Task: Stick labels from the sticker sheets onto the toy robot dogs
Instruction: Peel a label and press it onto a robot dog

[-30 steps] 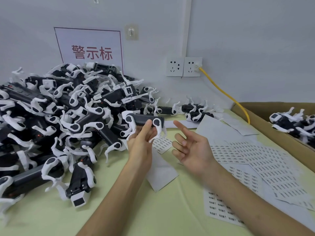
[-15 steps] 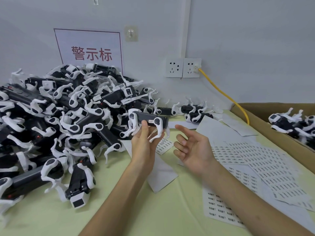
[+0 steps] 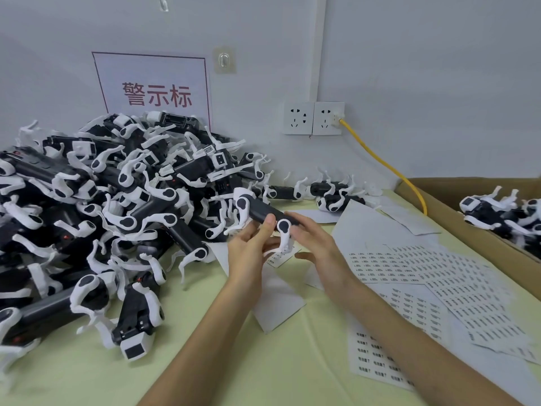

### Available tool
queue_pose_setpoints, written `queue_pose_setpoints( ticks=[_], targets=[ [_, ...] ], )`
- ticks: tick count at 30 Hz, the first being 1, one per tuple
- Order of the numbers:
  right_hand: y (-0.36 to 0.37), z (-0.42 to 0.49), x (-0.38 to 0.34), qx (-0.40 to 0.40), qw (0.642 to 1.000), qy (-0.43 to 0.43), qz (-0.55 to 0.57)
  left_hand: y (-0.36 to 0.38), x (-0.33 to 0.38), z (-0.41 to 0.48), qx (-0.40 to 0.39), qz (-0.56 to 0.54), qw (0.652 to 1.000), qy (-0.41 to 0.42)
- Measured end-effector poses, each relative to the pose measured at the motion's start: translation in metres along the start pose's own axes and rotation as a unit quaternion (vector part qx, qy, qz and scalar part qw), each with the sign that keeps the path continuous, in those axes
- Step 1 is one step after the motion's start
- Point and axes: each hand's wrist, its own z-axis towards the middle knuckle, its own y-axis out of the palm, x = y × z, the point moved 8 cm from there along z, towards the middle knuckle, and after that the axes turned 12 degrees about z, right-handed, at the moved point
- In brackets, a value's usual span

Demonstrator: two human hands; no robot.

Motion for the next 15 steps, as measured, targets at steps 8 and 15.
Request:
queue_pose_setpoints(
  ticks=[8,15],
  targets=[
    [-0.013,0.002,0.009,0.078,0.996,0.042,-0.032,-0.002,-0.018,0.005,0.022,0.006,0.998,-0.061],
    [-0.072,0.012,0.000,0.216,0.926,0.164,0.264,0.014,-0.031,0.010,-0.059,0.039,0.995,-0.070]
  ],
)
